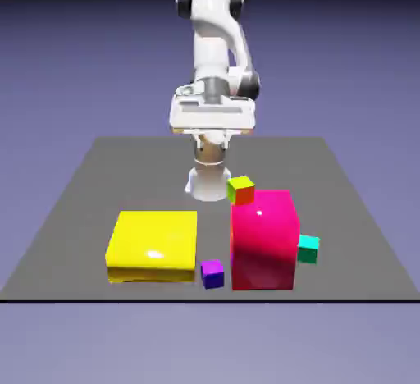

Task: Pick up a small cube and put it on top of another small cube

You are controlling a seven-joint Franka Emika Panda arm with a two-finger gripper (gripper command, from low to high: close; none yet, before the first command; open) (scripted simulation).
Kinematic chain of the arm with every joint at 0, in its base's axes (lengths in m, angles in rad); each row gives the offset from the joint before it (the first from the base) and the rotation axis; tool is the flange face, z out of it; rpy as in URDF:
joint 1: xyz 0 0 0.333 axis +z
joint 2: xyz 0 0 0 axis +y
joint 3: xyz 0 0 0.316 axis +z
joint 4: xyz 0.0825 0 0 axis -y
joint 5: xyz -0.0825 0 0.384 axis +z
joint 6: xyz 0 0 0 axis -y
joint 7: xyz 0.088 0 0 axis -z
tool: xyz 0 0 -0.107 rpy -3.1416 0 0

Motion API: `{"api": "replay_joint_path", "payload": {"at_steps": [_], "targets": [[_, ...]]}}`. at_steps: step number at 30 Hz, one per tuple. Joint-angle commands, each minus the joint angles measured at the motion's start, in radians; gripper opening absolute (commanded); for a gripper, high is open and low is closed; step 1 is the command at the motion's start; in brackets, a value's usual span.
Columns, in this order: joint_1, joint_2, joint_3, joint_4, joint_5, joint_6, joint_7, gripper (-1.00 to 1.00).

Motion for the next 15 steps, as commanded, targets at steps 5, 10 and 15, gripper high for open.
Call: {"api": "replay_joint_path", "payload": {"at_steps": [5,10,15], "targets": [[0.180,0.138,0.045,0.075,-0.200,-0.203,-0.056,0.00],[0.361,0.276,0.091,0.151,-0.401,-0.405,-0.114,0.00],[0.535,0.416,0.133,0.223,-0.606,-0.604,-0.165,0.00]]}}
